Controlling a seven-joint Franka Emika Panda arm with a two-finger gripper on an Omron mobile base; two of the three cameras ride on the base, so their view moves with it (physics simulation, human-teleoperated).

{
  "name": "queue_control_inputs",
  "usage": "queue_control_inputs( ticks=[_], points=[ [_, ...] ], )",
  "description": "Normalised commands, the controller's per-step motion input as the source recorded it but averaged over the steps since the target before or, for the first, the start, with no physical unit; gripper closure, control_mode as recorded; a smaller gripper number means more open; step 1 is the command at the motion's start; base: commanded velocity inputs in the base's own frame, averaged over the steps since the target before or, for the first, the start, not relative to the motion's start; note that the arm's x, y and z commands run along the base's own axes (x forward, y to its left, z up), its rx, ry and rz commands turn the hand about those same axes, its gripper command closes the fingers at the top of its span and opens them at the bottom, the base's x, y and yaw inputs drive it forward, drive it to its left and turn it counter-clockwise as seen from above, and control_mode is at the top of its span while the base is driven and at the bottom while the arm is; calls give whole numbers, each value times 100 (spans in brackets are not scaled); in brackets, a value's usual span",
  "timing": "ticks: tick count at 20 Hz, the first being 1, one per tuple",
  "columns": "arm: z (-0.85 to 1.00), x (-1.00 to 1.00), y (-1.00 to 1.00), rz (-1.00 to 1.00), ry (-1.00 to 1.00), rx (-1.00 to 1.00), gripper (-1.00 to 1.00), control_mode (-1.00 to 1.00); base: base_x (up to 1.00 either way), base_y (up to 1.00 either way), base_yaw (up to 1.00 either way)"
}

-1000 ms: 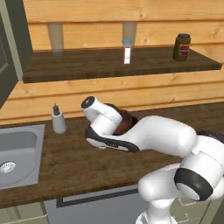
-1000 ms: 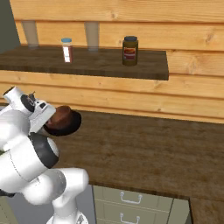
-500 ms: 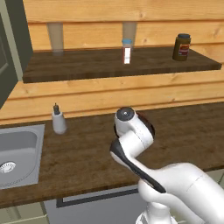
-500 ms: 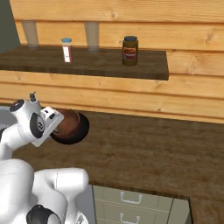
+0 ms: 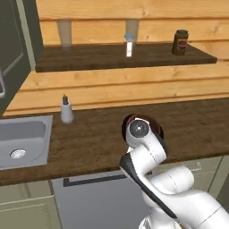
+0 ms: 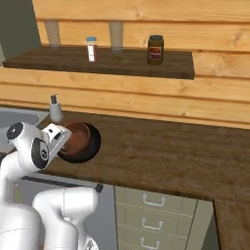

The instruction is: Pick up the bowls on the counter and stack them on top of one another in the open cabinet. Place the smaller bowl on top of the larger bowl.

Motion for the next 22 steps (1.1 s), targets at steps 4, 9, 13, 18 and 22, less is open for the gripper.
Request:
queue_control_inputs(
  ticks=[4,9,13,18,22],
  points=[
    [0,0,0,0,0,0,100,100,-82,80,23],
    [0,0,0,0,0,0,100,100,-28,100,14],
    [0,0,0,0,0,0,100,100,11,100,1],
    [0,0,0,0,0,0,100,100,23,100,0],
    [0,0,0,0,0,0,100,100,41,100,-3]
  ],
)
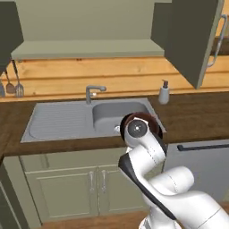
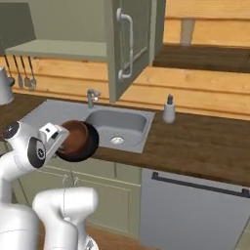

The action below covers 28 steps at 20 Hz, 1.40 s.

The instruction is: Pick up the bowls on the counter and stack them on top of one another in the open cabinet. Place the smaller bowl on top of the larger bowl.

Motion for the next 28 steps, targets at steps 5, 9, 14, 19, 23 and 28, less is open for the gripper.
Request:
queue_control_inputs(
  ticks=[5,9,14,19,23,28],
  points=[
    [0,0,0,0,0,0,100,100,82,65,-9],
    [0,0,0,0,0,0,100,100,91,16,-9],
    [0,0,0,0,0,0,100,100,78,5,-5],
    [77,-4,4,0,-5,0,100,-100,3,2,-1],
    [100,-25,12,0,-24,-3,100,-100,0,0,0],
    [100,-13,0,6,-23,-3,100,-100,0,0,0]
  ],
)
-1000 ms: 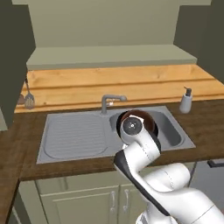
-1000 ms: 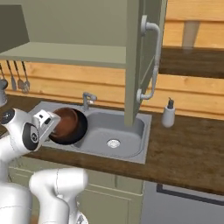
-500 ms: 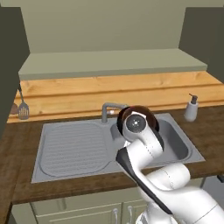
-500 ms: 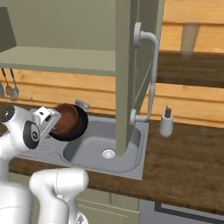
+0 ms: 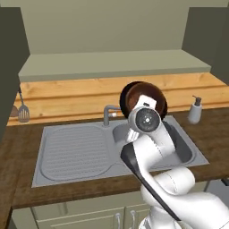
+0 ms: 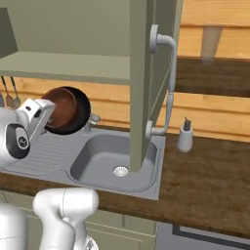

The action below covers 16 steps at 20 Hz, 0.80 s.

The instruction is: Pick up the bowls on the counter and stack them on top of one another in the open cabinet. Place the smaller bowl on top of the larger bowl.

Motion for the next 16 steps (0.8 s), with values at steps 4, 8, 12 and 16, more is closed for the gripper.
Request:
queue_control_inputs(
  ticks=[4,8,12,16],
  points=[
    [100,-8,0,12,-18,-7,100,-100,0,0,0],
    [100,-4,0,14,-12,-7,100,-100,0,0,0],
    [100,44,0,8,5,-1,100,-100,0,0,0],
    [86,98,0,2,18,0,100,-100,0,0,0]
  ],
)
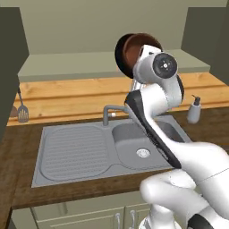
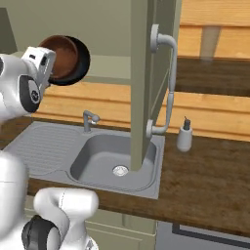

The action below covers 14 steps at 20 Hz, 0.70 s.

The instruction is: Pick up the bowls on the counter and stack them on top of one another in the open cabinet. Place the smaller bowl on top of the larger bowl.

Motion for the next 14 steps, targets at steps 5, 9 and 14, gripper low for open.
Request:
queue_control_inputs(
  ticks=[5,9,14],
  points=[
    [26,100,2,0,14,-3,100,-100,0,0,0],
    [-6,95,13,0,0,-17,100,-100,0,0,0],
    [-13,97,5,0,0,-18,100,-100,0,0,0]
  ],
)
